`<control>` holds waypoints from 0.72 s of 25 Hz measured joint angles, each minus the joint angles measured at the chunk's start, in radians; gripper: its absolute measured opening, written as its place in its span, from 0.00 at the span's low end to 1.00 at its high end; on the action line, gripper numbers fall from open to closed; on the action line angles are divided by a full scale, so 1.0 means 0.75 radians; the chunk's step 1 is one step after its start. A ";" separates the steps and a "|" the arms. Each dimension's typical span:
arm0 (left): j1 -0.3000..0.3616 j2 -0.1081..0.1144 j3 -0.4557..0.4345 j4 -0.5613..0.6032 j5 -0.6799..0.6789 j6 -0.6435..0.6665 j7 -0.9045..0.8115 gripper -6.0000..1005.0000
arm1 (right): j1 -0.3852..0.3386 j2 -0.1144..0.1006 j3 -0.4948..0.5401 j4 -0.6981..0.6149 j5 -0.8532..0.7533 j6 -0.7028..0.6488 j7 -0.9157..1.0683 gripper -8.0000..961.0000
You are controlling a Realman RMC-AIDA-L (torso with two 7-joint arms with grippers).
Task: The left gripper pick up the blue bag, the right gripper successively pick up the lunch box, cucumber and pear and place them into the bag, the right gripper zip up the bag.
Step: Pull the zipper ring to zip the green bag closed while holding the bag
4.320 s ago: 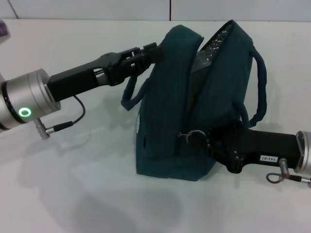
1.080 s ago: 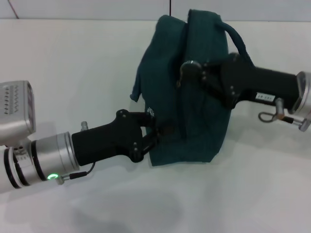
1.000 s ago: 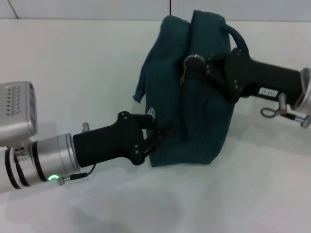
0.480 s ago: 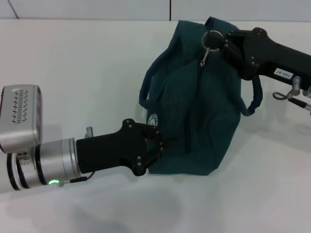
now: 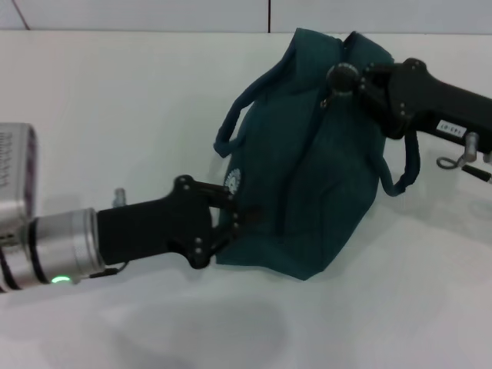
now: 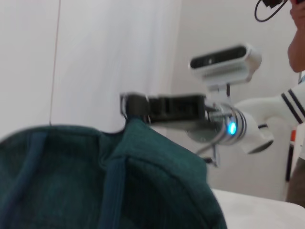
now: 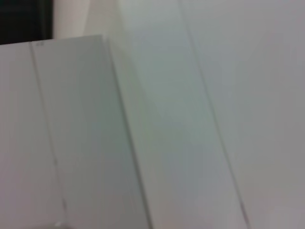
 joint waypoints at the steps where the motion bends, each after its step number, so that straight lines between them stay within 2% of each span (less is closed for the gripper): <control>1: 0.008 0.005 -0.017 0.014 -0.002 0.008 -0.001 0.08 | 0.000 0.000 0.000 0.000 0.000 0.000 0.000 0.02; 8: 0.020 0.027 -0.043 0.049 0.001 0.016 -0.013 0.08 | -0.007 -0.002 0.008 -0.006 -0.032 -0.037 0.000 0.02; 12: 0.005 0.022 -0.035 0.050 0.038 0.010 -0.029 0.08 | -0.012 -0.002 0.023 0.001 -0.025 -0.020 -0.023 0.02; 18: 0.001 0.020 -0.034 0.051 0.105 0.009 -0.029 0.08 | -0.042 0.003 0.142 0.004 -0.019 -0.016 -0.066 0.02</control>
